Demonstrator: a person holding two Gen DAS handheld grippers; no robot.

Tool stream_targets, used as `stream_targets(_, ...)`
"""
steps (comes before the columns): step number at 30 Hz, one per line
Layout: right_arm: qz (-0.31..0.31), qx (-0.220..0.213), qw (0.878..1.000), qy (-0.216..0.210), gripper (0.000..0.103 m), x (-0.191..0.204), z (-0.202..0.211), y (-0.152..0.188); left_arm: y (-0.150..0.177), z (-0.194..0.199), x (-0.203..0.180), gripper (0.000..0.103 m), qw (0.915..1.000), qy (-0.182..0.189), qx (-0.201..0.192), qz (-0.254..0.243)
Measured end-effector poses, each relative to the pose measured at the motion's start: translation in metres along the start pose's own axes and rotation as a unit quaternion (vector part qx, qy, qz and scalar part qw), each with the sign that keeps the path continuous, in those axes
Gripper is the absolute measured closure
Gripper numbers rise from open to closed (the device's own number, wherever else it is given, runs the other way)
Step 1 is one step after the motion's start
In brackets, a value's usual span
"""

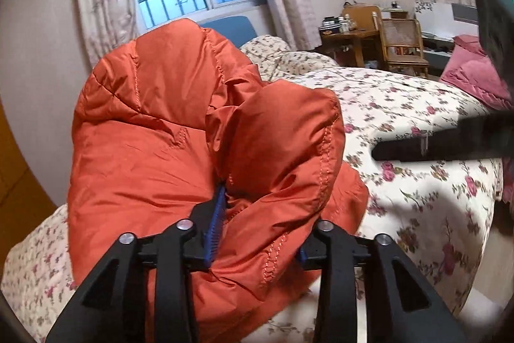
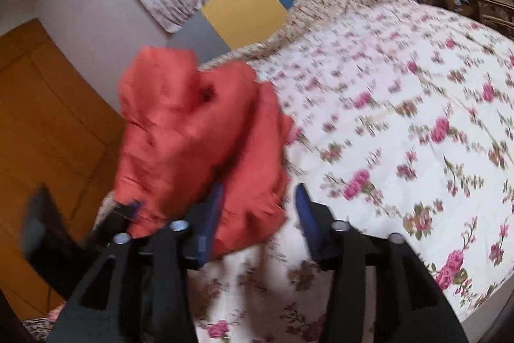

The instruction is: Fold large clothes

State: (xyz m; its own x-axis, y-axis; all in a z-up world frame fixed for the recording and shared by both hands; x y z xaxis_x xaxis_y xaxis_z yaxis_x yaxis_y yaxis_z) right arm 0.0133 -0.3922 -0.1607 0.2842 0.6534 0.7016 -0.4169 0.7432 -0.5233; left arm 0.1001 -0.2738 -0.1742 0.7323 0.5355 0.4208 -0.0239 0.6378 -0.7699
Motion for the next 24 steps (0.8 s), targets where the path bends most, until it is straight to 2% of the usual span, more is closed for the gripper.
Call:
stream_targets(4, 0.027, 0.003, 0.998, -0.054, 0.049, 0.031, 0.009, -0.01, 0.004, 0.009, -0.006, 0.056, 0.9996, 0.021, -0.017, 0.004)
stream_targets(8, 0.056, 0.043, 0.996, -0.054, 0.05, 0.053, -0.006, -0.006, 0.009, 0.018, -0.01, 0.049, 0.9991, 0.032, -0.029, 0.001)
stream_targets(9, 0.067, 0.057, 0.995, -0.045, 0.06, 0.057, -0.013, -0.004, 0.01, 0.021, -0.01, 0.049, 0.999, 0.034, -0.029, -0.002)
stream_targets(10, 0.077, 0.064, 0.994, -0.036, 0.077, 0.06, -0.019, -0.001, 0.011, 0.023, -0.011, 0.049, 0.9989, 0.037, -0.029, -0.002)
stream_targets(13, 0.075, 0.071, 0.995, -0.002, 0.092, 0.05, -0.03, 0.001, 0.014, 0.039, -0.005, 0.049, 0.9977, 0.053, -0.039, 0.014)
stream_targets(15, 0.063, 0.069, 0.995, 0.03, 0.093, 0.032, -0.035, 0.003, 0.016, 0.053, 0.004, 0.049, 0.9966, 0.054, -0.05, 0.037)
stream_targets(18, 0.026, 0.087, 0.995, 0.036, 0.093, 0.002, -0.048, 0.011, 0.02, 0.074, 0.034, 0.049, 0.9935, 0.022, -0.072, 0.085)
stream_targets(20, 0.014, 0.087, 0.996, 0.032, 0.094, -0.006, -0.05, 0.013, 0.025, 0.077, 0.066, 0.049, 0.989, -0.027, -0.076, 0.124)
stream_targets(23, 0.022, 0.081, 0.996, 0.036, 0.093, -0.004, -0.048, 0.013, 0.039, 0.066, 0.117, 0.049, 0.9758, -0.096, -0.046, 0.191)
stream_targets(24, 0.026, 0.08, 0.996, 0.038, 0.089, -0.002, -0.047, 0.012, 0.047, 0.057, 0.139, 0.049, 0.966, -0.111, -0.029, 0.232)
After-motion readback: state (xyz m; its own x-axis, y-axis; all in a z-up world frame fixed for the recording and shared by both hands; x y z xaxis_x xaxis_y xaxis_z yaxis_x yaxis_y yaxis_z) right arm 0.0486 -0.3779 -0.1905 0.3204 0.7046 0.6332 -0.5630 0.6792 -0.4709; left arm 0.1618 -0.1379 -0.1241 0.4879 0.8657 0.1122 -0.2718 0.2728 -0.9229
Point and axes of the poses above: each gripper's, at about its wrist camera, not at the fingertips, and z roughly against the way its jaws point, x to its left, y to its underside, the point moved 6 cm from there along -z, roughly the way its jaws point, and after that the axes turned 9 degrees about -z, right-handed, at the moved point
